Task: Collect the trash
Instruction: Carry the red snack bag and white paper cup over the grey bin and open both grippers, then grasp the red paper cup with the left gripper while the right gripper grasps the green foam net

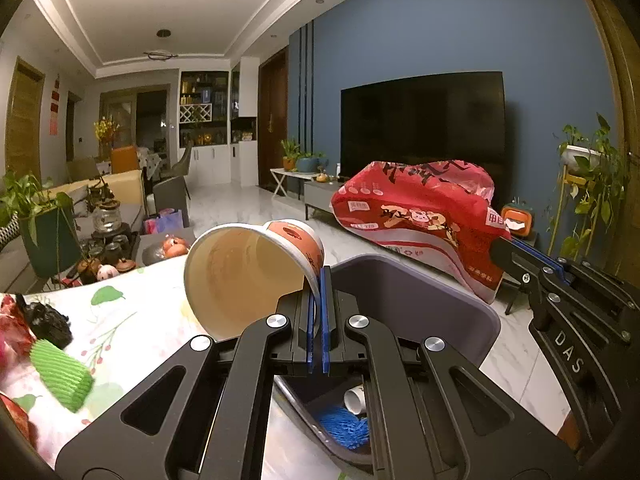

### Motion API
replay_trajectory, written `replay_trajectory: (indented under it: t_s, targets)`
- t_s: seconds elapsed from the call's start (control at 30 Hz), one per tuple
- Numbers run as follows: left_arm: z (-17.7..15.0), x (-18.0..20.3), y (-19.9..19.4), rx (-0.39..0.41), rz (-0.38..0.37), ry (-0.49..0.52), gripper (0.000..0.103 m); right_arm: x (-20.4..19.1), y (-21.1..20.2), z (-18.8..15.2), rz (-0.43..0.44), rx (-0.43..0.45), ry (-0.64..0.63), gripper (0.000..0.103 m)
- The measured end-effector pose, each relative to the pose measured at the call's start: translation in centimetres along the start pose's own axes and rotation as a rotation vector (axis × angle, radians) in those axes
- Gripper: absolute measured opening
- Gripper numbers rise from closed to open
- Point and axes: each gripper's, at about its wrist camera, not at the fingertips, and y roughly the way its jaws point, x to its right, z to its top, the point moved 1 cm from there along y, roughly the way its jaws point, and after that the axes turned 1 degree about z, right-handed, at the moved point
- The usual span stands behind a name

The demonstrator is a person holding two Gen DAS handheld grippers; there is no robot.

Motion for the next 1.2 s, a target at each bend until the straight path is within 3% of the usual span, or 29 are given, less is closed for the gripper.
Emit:
replay_trajectory:
  t_s: [0.83, 0.9, 1.0, 1.03, 1.13, 1.2]
  targets:
    - [-0.8, 0.4, 2.0, -0.021, -0.068, -0.014, 0.003, -0.4, 1.2, 0.2, 0.035, -0.016, 0.028, 0.003]
    - [-0.8, 0.2, 2.2, -0.024, -0.058, -0.012, 0.013, -0.5, 1.5, 0.1, 0.039, -0.022, 0.031, 0.003]
    - [-1.0, -0.4, 2.2, -0.023, -0.054, -0.027, 0.051, -0.2, 1.9, 0.1, 0.047, -0.034, 0.037, 0.005]
    - [-1.0, -0.5, 2.1, -0.018, -0.054, -0.032, 0.059, -0.1, 1.9, 0.1, 0.05, -0.034, 0.041, 0.014]
    - [-1.1, -1.1, 1.7, -0.007, -0.014, -0.025, 0.071, 0.2, 2.0, 0.0, 0.046, -0.032, 0.044, 0.042]
    - [-1.3, -1.8, 1.5, -0.004, 0.029, -0.024, 0.076, 0.4, 1.9, 0.0, 0.041, -0.03, 0.051, 0.047]
